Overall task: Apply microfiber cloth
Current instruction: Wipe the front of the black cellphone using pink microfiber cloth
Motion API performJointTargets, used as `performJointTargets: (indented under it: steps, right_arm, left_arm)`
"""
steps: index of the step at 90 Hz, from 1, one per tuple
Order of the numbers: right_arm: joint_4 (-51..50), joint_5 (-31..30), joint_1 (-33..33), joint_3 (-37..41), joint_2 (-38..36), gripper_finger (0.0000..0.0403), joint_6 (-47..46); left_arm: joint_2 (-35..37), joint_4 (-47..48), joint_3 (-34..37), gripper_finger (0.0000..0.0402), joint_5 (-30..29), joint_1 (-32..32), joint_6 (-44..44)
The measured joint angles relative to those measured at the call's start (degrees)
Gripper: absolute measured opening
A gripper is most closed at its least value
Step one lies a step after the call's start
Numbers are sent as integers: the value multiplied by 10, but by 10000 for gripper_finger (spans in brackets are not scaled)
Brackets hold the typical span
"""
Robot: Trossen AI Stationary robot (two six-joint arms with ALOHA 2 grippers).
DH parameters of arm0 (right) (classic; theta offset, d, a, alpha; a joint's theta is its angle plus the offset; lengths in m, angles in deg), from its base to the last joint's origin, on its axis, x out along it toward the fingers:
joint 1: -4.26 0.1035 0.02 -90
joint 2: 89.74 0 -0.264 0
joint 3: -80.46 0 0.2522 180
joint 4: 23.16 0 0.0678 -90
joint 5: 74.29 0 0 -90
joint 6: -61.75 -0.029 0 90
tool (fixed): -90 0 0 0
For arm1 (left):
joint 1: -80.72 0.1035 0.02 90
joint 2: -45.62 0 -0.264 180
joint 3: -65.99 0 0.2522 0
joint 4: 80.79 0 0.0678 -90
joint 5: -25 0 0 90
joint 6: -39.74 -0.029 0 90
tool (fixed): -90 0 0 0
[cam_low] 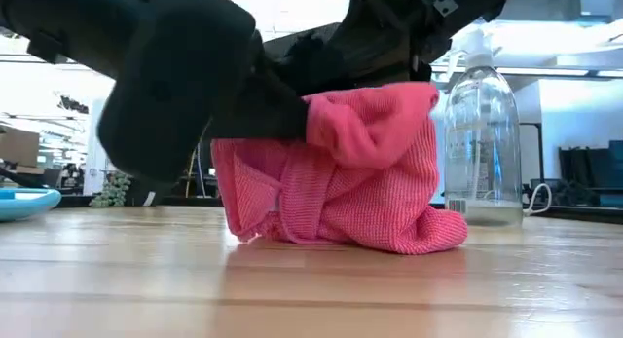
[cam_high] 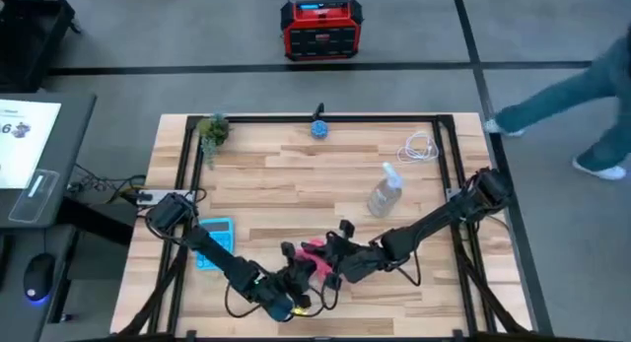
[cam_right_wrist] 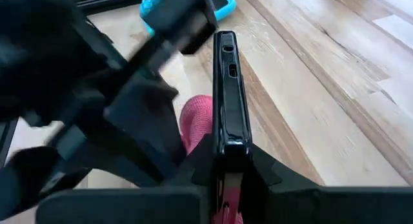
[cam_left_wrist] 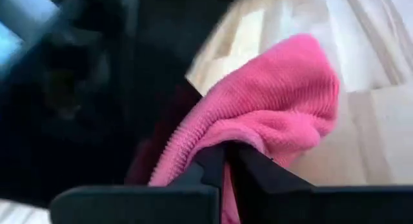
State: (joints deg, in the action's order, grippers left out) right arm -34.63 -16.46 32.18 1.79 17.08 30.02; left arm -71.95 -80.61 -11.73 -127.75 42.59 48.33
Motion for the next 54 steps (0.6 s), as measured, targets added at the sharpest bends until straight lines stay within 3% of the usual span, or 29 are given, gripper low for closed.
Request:
performJointTargets:
  steps: [12,36,46,54]
  right_arm:
    - [1,0,0,0,0,21,0]
    - [2,-1,1,0,0,21,0]
    - [3,-1,1,0,1,21,1]
    - [3,-1,2,0,1,21,1]
  left_arm:
    - [0,21,0,0,-2,6,13]
    - [-5,13,46,0,70,26,79]
    - [-6,-4,51,0,58,21,90]
    - [-9,-59,46,0,25,12,47]
